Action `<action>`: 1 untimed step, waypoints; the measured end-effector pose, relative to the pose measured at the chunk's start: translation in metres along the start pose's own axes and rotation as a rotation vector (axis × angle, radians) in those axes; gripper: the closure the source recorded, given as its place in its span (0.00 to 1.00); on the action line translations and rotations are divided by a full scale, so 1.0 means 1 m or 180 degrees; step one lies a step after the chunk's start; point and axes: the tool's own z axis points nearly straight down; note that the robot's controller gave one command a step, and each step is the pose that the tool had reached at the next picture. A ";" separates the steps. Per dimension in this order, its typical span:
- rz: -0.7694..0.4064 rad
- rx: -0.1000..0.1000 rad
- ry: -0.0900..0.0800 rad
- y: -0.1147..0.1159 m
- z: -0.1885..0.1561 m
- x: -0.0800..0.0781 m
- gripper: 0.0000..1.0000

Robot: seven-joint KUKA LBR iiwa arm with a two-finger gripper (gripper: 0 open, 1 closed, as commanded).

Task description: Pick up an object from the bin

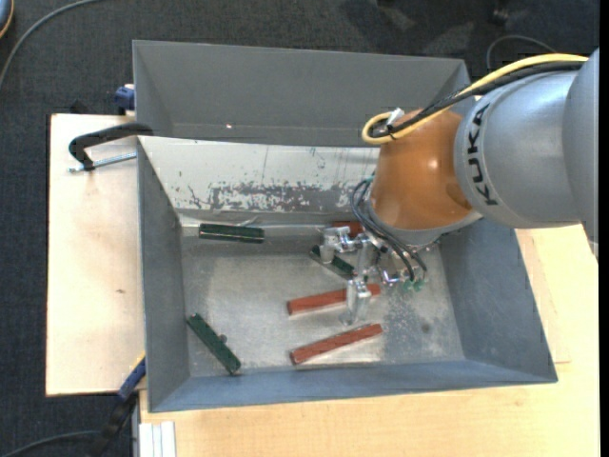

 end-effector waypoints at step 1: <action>0.0248 0.0006 0.0004 -0.004 -0.004 0.012 0.00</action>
Offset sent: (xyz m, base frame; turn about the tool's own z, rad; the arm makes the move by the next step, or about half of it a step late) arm -0.0116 -0.0067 0.0033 0.0781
